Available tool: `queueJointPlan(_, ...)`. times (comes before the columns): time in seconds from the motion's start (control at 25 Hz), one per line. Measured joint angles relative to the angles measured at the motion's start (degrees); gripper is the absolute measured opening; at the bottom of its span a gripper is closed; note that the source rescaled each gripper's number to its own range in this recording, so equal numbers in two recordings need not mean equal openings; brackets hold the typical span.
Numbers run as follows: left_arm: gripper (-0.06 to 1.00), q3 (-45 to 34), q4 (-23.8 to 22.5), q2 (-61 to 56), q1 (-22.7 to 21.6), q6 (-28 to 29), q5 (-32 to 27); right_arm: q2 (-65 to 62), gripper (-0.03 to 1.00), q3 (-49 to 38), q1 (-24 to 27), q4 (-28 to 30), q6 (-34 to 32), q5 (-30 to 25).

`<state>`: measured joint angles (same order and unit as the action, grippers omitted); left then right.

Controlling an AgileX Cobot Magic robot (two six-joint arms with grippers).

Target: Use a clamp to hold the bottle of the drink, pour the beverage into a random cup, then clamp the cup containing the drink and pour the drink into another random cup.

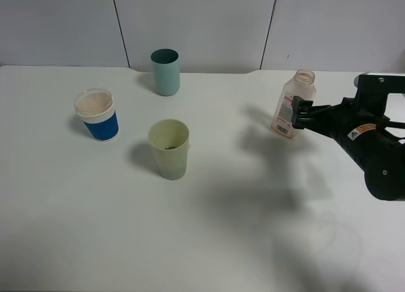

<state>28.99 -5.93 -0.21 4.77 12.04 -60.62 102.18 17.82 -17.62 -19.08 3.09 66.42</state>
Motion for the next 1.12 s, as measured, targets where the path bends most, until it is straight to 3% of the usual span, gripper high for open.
queueJointPlan(0.44, 0.88, 0.00, 0.00, 0.00, 0.00, 0.00, 0.00, -18.05, 0.93, -0.16, 0.00, -2.05, 7.47, -14.49)
queueJointPlan(0.72, 0.88, 0.00, 0.00, 0.00, 0.00, 0.00, 0.00, -31.40, 0.93, -0.21, 0.00, -2.54, 12.05, -27.77)
queueJointPlan(1.12, 0.88, 0.00, 0.00, 0.00, 0.00, 0.00, 0.00, -48.42, 0.93, -0.22, 0.00, -2.97, 12.22, -47.04)
